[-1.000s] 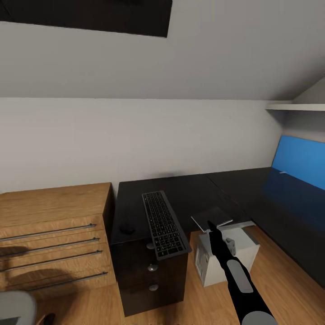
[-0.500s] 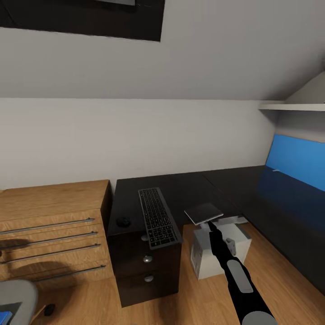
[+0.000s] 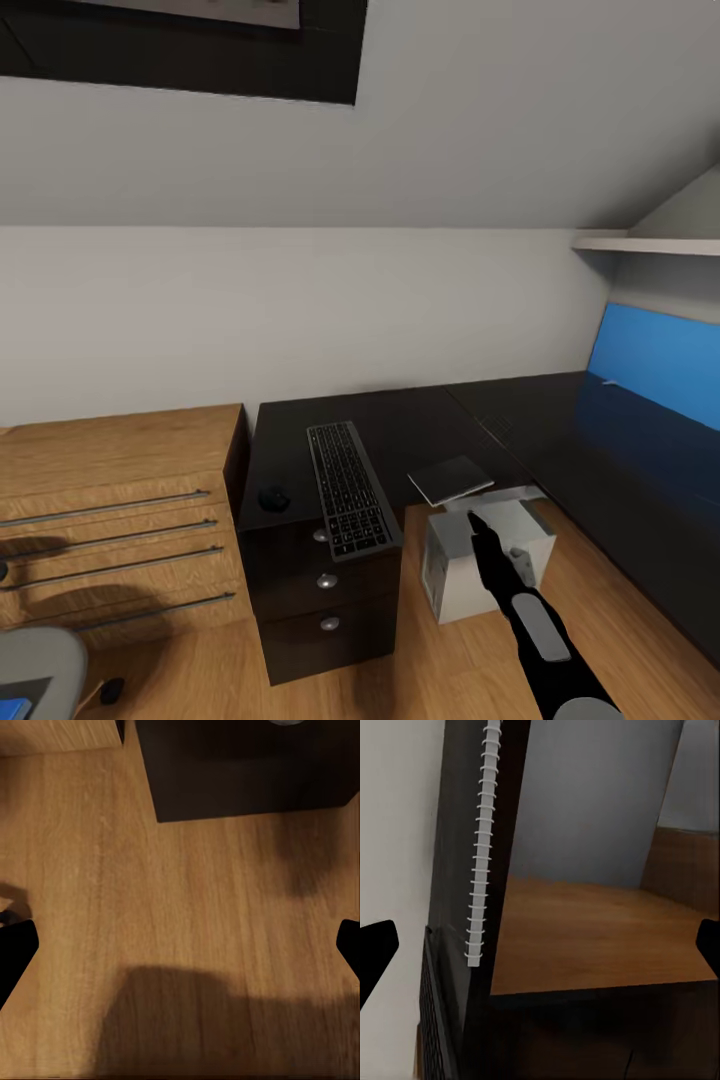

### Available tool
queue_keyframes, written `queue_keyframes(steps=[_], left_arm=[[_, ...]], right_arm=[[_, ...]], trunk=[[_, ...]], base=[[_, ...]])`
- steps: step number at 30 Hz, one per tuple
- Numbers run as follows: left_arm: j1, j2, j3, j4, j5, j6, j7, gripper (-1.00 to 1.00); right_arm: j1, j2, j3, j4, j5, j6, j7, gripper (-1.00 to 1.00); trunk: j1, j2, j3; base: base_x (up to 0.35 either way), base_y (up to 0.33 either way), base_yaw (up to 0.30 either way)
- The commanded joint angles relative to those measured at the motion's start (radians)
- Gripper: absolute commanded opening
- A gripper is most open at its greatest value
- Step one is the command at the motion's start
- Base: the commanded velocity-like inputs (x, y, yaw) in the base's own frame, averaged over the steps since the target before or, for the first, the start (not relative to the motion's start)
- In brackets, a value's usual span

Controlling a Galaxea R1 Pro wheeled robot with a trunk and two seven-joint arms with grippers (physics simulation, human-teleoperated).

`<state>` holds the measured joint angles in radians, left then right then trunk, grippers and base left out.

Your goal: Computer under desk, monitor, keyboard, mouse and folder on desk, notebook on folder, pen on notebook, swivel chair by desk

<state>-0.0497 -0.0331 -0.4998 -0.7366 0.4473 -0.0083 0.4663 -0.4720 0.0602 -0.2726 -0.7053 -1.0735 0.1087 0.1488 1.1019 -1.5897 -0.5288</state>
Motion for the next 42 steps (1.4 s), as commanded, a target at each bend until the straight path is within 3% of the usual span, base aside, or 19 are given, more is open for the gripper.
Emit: queue_keyframes(steps=[1, 4, 10, 11, 12, 15, 21, 26, 42], left_arm=[[-0.001, 0.001, -0.004, 0.005, 0.008, -0.001, 0.007, 1.0], [-0.001, 0.001, -0.002, 0.02, 0.008, 0.0, 0.008, 1.0], [0.0, 0.001, -0.001, 0.037, 0.009, 0.001, 0.008, 1.0], [0.0, 0.001, -0.001, 0.039, 0.008, 0.001, 0.007, 1.0], [0.0, 0.001, 0.0, 0.042, 0.009, 0.001, 0.006, 1.0], [0.0, 0.001, 0.0, 0.044, 0.009, 0.001, 0.005, 1.0], [0.0, 0.001, 0.0, 0.048, 0.01, 0.0, 0.004, 1.0], [0.0, 0.001, 0.0, 0.052, 0.01, -0.001, 0.003, 1.0], [0.0, -0.001, 0.0, 0.07, 0.01, -0.007, 0.002, 1.0]], right_arm=[[0.0, 0.0, -0.006, 0.011, 0.009, 0.0, 0.004, 1.0], [0.003, -0.004, -0.005, 0.05, 0.079, -0.037, 0.004, 1.0], [0.01, -0.025, -0.005, 0.175, 0.261, -0.169, 0.002, 1.0], [0.011, -0.03, -0.004, 0.227, 0.319, -0.224, 0.001, 1.0], [0.012, -0.036, -0.003, 0.344, 0.42, -0.354, -0.001, 1.0], [0.013, -0.038, -0.002, 0.424, 0.472, -0.448, -0.002, 1.0], [0.013, -0.048, -0.001, 0.546, 0.533, -0.621, -0.004, 1.0], [0.013, -0.07, -0.002, 0.644, 0.556, -0.704, -0.005, 1.0], [0.013, -0.078, 0.009, 0.719, 0.599, -0.754, -0.006, 1.0]], trunk=[[-0.004, 0.007, 0.002], [-0.016, 0.028, 0.012], [-0.039, 0.07, 0.03], [-0.042, 0.077, 0.034], [-0.046, 0.084, 0.037], [-0.058, 0.105, 0.046], [-0.081, 0.147, 0.065], [-0.1, 0.182, 0.081], [-0.161, 0.294, 0.131]], base=[[0.0, 0.0, 0.0], [0.0, 0.0, 0.0], [0.0, 0.0, 0.0], [0.0, 0.0, 0.0], [0.0, 0.0, 0.0], [0.0, 0.0, 0.0], [0.0, 0.0, 0.0], [0.0, 0.0, 0.0], [0.0, 0.0, 0.0]])
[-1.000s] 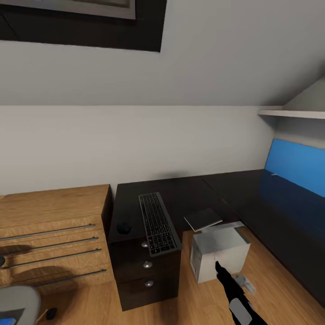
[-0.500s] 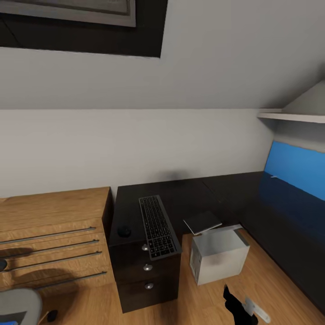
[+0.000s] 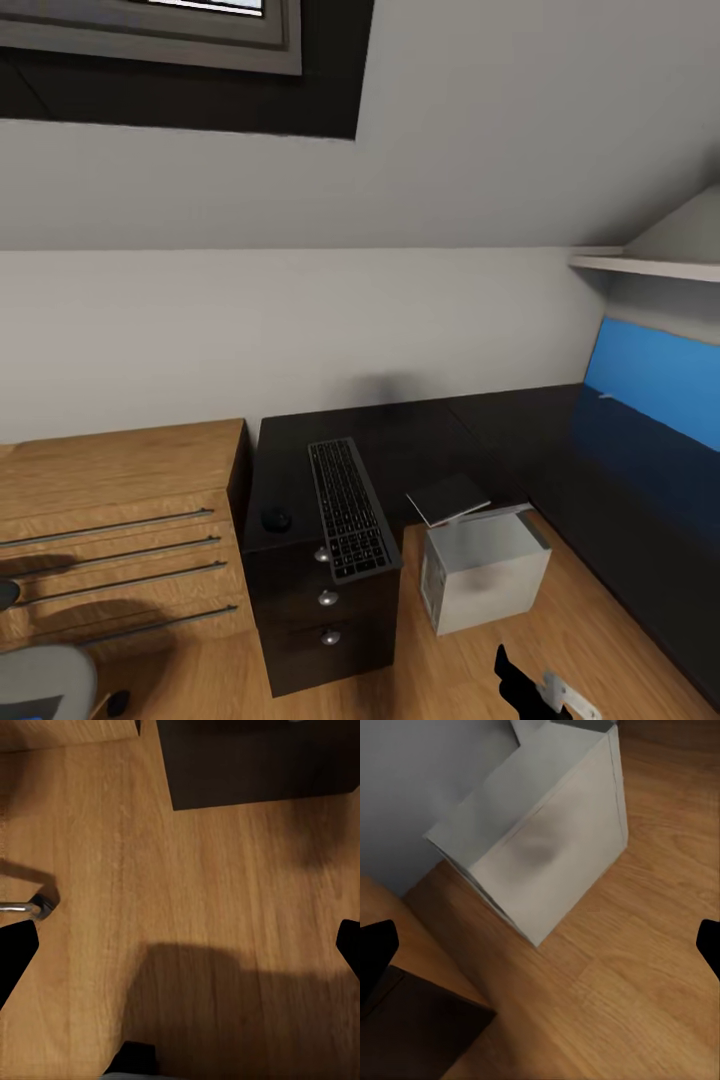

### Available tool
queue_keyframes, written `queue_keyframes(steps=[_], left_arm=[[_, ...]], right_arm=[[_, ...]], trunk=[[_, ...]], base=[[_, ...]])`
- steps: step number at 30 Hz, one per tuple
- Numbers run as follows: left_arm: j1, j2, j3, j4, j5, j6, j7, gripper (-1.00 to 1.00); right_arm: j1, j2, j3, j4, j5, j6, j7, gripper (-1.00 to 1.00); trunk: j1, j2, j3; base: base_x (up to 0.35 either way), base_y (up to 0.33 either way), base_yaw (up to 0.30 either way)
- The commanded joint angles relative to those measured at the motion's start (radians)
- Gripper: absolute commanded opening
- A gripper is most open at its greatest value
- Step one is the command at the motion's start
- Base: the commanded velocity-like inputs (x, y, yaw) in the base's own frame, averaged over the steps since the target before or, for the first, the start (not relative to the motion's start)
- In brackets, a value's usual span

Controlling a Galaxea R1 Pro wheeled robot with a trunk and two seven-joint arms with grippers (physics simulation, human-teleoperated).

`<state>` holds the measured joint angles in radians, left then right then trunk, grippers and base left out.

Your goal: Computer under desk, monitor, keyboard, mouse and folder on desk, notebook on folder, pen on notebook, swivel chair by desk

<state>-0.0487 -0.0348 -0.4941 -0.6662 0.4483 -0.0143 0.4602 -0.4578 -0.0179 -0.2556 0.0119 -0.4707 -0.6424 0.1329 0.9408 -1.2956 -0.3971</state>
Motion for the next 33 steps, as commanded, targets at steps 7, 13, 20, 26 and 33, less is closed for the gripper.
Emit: queue_keyframes(steps=[7, 13, 20, 26, 33], left_arm=[[-0.001, 0.0, -0.006, 0.011, 0.009, -0.006, 0.008, 1.0], [0.0, 0.0, 0.026, -0.018, 0.009, -0.055, 0.013, 1.0], [0.0, -0.004, 0.038, -0.028, 0.007, -0.074, 0.018, 1.0], [0.0, -0.004, 0.038, -0.029, 0.006, -0.074, 0.02, 1.0], [0.0, -0.003, 0.039, -0.029, 0.007, -0.074, 0.02, 1.0]], right_arm=[[-0.001, 0.004, -0.002, 0.007, 0.069, -0.006, 0.01, 1.0], [-0.001, 0.026, 0.016, 0.006, 0.141, -0.006, 0.011, 1.0], [-0.001, 0.044, 0.041, 0.009, 0.275, -0.005, 0.006, 1.0], [-0.001, 0.078, 0.043, 0.01, 0.286, -0.003, -0.068, 1.0], [-0.001, 0.081, 0.044, 0.01, 0.288, -0.002, -0.084, 1.0]], trunk=[[-0.027, 0.049, 0.021], [-0.05, 0.091, 0.04], [-0.077, 0.14, 0.062], [-0.1, 0.182, 0.079], [-0.127, 0.231, 0.094]], base=[[0.0, 0.0, 0.0], [0.0, 0.0, 0.0], [-0.044, 0.0, 0.0], [-0.309, -0.169, 0.243], [-0.291, -0.213, 0.217]])
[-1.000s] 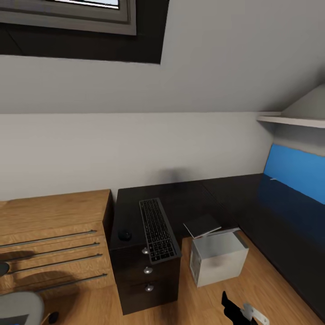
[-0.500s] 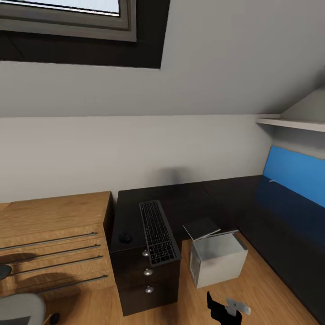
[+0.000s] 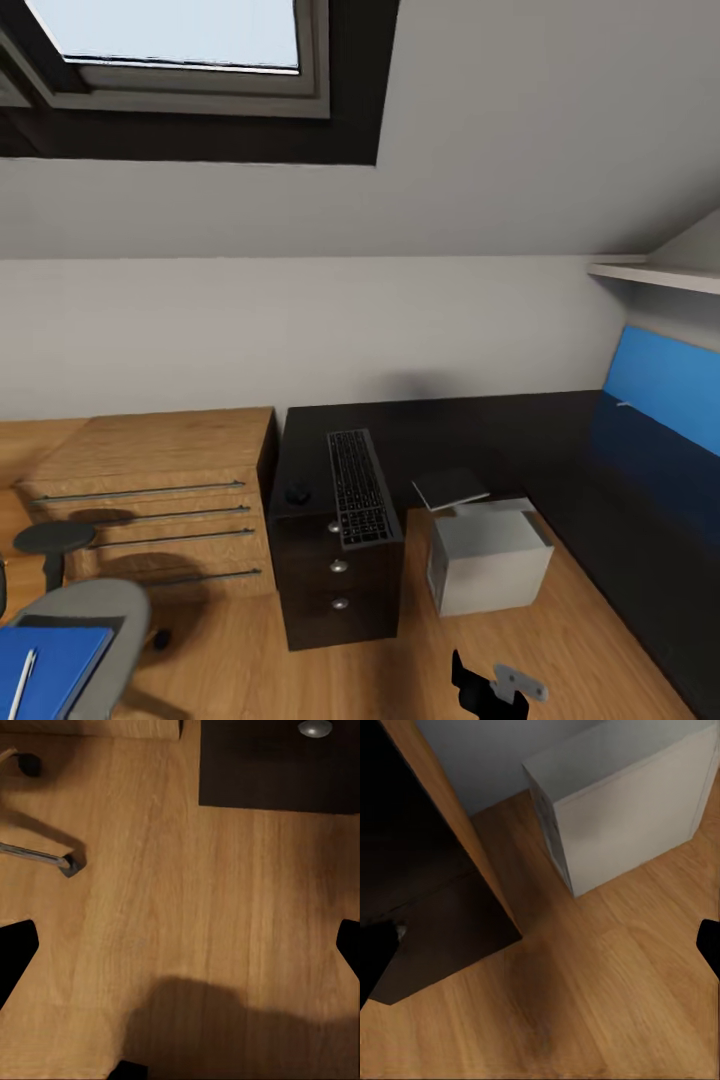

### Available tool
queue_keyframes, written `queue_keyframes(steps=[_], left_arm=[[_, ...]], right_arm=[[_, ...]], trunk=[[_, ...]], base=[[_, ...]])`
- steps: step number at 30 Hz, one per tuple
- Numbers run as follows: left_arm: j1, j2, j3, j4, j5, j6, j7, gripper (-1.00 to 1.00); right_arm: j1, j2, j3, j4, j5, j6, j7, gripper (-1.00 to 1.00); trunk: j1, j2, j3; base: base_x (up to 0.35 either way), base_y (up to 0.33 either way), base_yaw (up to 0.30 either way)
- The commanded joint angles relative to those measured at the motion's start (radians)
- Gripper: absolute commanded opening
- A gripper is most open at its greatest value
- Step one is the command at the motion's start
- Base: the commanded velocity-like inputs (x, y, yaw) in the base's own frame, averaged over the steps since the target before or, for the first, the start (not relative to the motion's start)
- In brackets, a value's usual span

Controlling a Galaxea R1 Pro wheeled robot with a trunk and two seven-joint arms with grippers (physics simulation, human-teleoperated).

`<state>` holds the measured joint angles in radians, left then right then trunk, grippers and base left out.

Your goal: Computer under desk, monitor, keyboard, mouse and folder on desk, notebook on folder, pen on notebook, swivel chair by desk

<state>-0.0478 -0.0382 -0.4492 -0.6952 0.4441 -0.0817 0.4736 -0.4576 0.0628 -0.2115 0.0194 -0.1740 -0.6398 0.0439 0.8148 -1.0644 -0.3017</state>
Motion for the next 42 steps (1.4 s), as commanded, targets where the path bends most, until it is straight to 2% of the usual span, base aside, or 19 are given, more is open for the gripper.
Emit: queue_keyframes(steps=[1, 11, 20, 42], left_arm=[[-0.001, 0.001, -0.006, 0.0, 0.011, -0.007, 0.007, 1.0], [-0.001, 0.003, 0.019, 0.0, 0.011, -0.009, 0.007, 1.0], [-0.001, 0.003, 0.022, 0.0, 0.011, -0.009, 0.007, 1.0], [-0.001, 0.002, 0.023, 0.0, 0.011, -0.007, 0.005, 1.0]], right_arm=[[-0.001, 0.0, 0.0, 0.002, -0.008, -0.005, 0.004, 1.0], [-0.001, 0.002, 0.0, 0.002, -0.003, -0.004, 0.002, 1.0], [-0.001, 0.002, 0.001, 0.002, -0.003, -0.004, 0.002, 1.0], [-0.001, -0.001, 0.0, 0.002, 0.011, -0.005, 0.002, 1.0]], trunk=[[-0.004, 0.006, 0.001], [-0.043, 0.076, 0.021], [-0.077, 0.139, 0.039], [-0.162, 0.293, 0.084]], base=[[-0.288, -0.219, 0.207], [-0.158, -0.094, 0.202], [-0.087, -0.007, 0.2], [-0.318, -0.003, 0.183]])
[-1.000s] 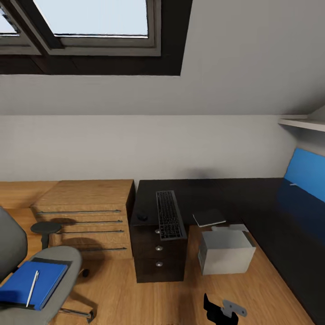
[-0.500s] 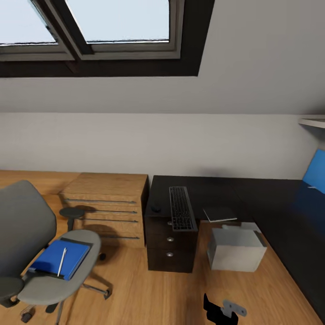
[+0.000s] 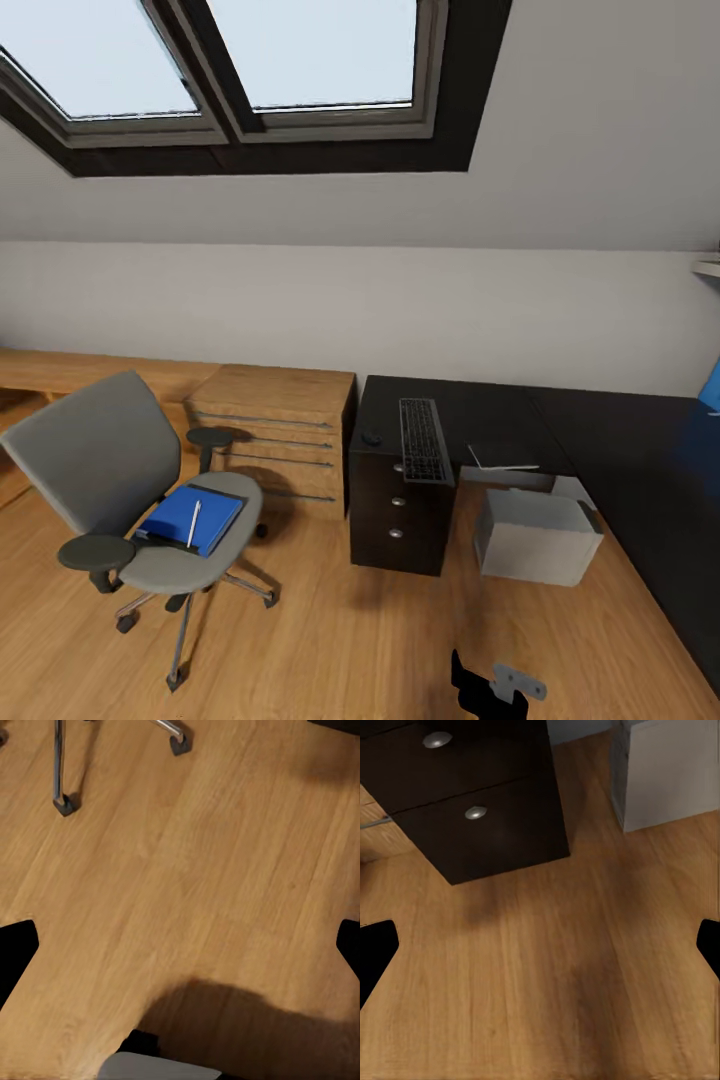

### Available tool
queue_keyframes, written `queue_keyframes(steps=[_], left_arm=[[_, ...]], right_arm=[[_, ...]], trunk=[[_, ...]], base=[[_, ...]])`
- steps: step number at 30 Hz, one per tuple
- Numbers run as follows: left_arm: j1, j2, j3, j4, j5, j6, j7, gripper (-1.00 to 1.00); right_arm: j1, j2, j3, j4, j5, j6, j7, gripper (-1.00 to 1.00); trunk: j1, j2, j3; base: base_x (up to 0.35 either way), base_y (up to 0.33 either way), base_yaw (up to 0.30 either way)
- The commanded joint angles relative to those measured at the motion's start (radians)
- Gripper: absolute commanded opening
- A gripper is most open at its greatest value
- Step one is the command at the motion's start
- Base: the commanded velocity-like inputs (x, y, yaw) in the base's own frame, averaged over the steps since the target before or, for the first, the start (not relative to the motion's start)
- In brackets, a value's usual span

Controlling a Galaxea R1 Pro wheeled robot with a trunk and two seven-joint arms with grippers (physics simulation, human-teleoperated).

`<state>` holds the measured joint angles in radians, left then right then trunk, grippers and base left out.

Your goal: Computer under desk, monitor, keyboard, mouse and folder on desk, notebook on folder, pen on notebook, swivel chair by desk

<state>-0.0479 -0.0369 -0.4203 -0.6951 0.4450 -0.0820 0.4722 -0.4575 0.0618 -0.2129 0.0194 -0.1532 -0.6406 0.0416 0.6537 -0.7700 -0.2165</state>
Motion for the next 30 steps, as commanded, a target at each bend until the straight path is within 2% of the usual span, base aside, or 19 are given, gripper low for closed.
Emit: queue_keyframes(steps=[1, 21, 30], left_arm=[[-0.001, 0.001, -0.006, 0.0, 0.011, -0.007, 0.006, 1.0], [-0.001, 0.003, -0.005, 0.0, 0.012, -0.007, 0.005, 1.0], [-0.001, 0.002, -0.005, 0.0, 0.012, -0.008, 0.006, 1.0]], right_arm=[[-0.001, 0.0, 0.001, 0.002, -0.009, -0.005, 0.004, 1.0], [-0.001, -0.002, 0.001, 0.001, -0.009, -0.005, 0.004, 1.0], [-0.001, -0.002, 0.001, 0.001, -0.009, -0.005, 0.004, 1.0]], trunk=[[-0.004, 0.006, 0.001], [-0.081, 0.146, 0.063], [-0.081, 0.146, 0.063]], base=[[-0.338, -0.042, 0.052], [-0.326, -0.031, 0.009], [-0.042, 0.0, 0.0]])
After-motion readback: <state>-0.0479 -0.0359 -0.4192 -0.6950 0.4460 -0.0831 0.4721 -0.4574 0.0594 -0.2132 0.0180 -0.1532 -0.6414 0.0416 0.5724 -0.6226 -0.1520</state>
